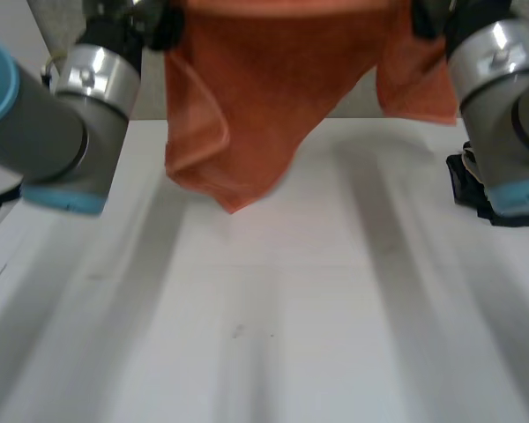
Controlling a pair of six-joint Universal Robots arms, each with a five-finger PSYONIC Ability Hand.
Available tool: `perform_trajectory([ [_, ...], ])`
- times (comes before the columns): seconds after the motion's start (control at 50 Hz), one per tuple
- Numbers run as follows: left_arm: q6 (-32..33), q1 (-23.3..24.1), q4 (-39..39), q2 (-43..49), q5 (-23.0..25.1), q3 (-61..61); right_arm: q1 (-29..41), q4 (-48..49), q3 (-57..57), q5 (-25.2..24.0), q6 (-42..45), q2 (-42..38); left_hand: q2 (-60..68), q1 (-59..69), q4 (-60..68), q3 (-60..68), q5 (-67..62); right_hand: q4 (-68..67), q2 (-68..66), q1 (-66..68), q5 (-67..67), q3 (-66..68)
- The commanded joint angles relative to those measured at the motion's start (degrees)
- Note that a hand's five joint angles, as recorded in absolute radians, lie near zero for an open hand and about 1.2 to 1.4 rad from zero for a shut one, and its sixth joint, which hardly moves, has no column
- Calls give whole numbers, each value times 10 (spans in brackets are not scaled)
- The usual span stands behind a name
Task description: Fold the laundry.
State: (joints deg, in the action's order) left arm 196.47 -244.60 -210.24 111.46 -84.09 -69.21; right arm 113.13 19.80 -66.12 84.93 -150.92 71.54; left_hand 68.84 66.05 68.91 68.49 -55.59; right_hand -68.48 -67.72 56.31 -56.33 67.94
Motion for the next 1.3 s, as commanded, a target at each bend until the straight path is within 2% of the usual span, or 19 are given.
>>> perform_trajectory([
  [0.02,0,3,98,-60,10,-195,-4,-161,-133,-20,33,13,112,139,111,115,-144,-115,-123,237,-137,121],
  [0.1,5,6,129,-48,16,-270,-4,-194,-219,-23,47,12,112,139,111,115,-144,-115,-123,237,-137,121],
  [0.2,3,13,130,32,14,-290,-4,-159,-290,-31,46,-17,112,139,111,115,-144,-115,-123,237,-137,121],
  [0.4,3,11,129,61,10,-282,-4,-129,-323,-34,21,-39,112,139,111,115,-144,-115,-123,237,-137,121],
  [0.42,2,11,128,59,10,-284,-4,-127,-325,-34,14,-39,93,121,93,97,-126,-115,-123,237,-137,121],
  [0.48,0,10,129,57,9,-288,-18,-124,-328,-35,-23,-38,-190,-162,-191,-187,158,-115,-123,237,-137,121],
  [0.56,-3,10,129,55,8,-296,-40,-124,-331,-48,-72,-37,-282,-254,-282,-278,249,-115,-123,237,-137,121],
  [0.58,-3,10,129,55,7,-299,-42,-124,-331,-50,-80,-38,-360,-332,-361,-357,328,-115,-123,237,-137,121],
  [0.6,-3,9,129,55,6,-302,-44,-124,-333,-57,-95,-37,-378,-350,-378,-374,345,-115,-123,237,-137,121],
  [0.78,-5,-18,126,37,-21,-332,-48,-122,-338,-64,-111,-38,-379,-351,-380,-376,347,-115,-123,237,-137,121],
  [0.94,-8,-54,80,43,-24,-335,-48,-115,-340,-63,-110,-39,-374,-346,-375,-371,342,-115,-123,237,-137,121],
  [1.02,-26,-64,78,55,-21,-324,-47,-115,-343,-64,-111,-39,-364,-336,-365,-361,332,-115,-123,237,-137,121],
  [1.2,-113,-63,83,112,-20,-262,-45,-103,-349,-60,-111,-39,-339,-311,-340,-336,307,-115,-123,237,-137,121],
  [1.3,-113,-68,83,130,-22,-233,-48,-103,-349,-57,-111,-39,-319,-291,-320,-315,286,-115,-123,237,-137,121],
])
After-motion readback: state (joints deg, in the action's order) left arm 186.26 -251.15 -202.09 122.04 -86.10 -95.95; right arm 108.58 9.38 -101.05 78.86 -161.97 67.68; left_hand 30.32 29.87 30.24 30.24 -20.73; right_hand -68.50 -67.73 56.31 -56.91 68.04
